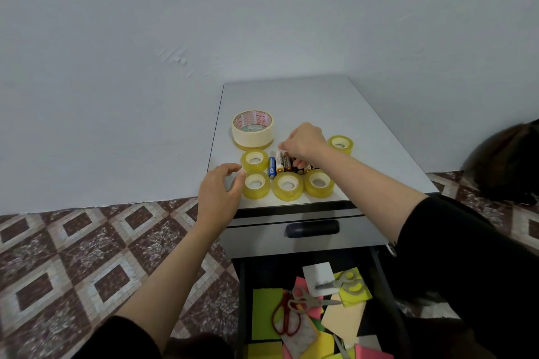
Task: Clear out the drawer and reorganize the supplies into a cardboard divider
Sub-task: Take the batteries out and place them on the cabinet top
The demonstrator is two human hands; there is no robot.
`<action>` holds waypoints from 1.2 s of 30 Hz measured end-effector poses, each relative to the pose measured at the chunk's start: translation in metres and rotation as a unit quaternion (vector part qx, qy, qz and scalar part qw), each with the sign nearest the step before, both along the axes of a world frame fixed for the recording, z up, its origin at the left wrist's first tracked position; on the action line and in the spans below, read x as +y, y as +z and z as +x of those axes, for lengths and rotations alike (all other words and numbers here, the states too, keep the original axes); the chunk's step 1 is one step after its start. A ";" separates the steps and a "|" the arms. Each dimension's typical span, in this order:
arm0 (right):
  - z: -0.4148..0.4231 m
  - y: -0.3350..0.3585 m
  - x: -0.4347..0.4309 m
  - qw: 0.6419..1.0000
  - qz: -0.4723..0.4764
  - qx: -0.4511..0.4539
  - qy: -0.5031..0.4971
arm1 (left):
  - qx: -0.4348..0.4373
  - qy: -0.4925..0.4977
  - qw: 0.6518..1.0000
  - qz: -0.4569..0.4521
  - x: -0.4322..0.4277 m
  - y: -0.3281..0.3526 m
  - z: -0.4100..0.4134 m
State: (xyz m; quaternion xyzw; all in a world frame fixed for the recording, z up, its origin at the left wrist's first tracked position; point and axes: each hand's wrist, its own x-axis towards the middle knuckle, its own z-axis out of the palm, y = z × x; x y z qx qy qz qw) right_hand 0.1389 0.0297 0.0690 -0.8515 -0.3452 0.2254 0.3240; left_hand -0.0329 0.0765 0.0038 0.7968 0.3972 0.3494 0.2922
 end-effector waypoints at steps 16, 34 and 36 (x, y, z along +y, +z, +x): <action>-0.031 -0.022 -0.149 0.987 0.121 0.105 0.025 | -0.095 0.016 0.994 0.043 -0.100 -0.022 -0.033; -0.061 -0.204 -0.227 0.981 -0.064 0.181 0.009 | 0.220 -0.117 0.948 -0.196 -0.169 -0.150 -0.054; -0.057 -0.217 -0.225 0.983 -0.084 0.165 0.018 | 0.237 -0.126 0.939 -0.217 -0.166 -0.158 -0.054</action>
